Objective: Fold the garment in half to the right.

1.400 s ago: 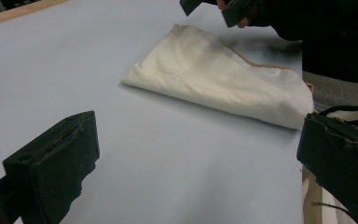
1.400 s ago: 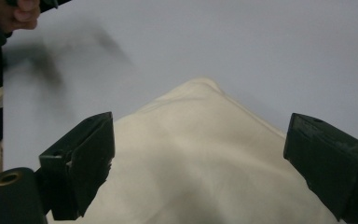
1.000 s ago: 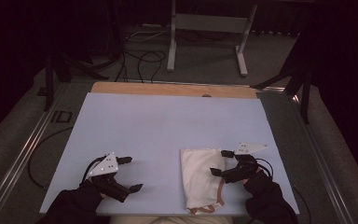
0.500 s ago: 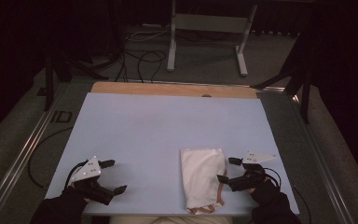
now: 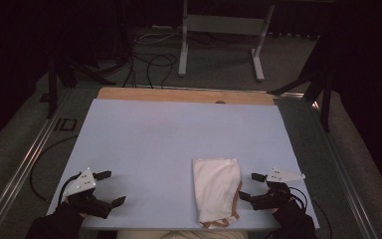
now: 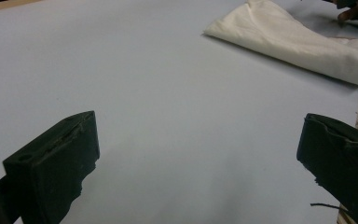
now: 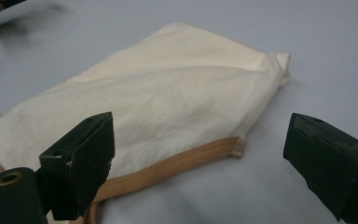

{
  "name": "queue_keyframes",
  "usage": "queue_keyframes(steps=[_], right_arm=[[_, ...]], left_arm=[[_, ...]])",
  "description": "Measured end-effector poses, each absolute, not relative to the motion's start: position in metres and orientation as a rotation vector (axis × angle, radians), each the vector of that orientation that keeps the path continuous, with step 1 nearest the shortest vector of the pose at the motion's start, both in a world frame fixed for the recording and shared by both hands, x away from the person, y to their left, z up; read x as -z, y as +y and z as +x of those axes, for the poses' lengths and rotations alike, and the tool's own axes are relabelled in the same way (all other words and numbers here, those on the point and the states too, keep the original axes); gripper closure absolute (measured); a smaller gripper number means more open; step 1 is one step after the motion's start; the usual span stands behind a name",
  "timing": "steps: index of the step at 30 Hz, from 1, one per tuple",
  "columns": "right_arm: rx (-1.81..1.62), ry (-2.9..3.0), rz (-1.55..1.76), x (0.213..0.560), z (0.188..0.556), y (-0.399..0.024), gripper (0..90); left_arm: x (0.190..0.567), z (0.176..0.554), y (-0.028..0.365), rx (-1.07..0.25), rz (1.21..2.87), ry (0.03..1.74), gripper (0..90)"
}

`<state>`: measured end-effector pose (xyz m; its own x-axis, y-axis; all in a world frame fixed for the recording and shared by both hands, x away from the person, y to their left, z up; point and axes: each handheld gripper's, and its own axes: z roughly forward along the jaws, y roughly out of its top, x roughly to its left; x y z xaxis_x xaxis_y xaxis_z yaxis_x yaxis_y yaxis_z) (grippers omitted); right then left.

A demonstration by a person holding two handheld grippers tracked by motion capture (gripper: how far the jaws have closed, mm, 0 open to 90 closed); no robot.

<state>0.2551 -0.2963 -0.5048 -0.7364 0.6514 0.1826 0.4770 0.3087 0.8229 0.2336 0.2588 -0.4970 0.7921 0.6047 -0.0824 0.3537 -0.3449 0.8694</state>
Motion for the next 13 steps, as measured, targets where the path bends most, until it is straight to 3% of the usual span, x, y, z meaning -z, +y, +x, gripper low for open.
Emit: queue_keyframes(steps=[13], right_arm=[[-1.415,2.373,1.062,0.5072,0.2589,-0.2962,8.7]], left_arm=[[0.4989,0.2337,0.2542,-0.298,1.970,0.701,0.1]])
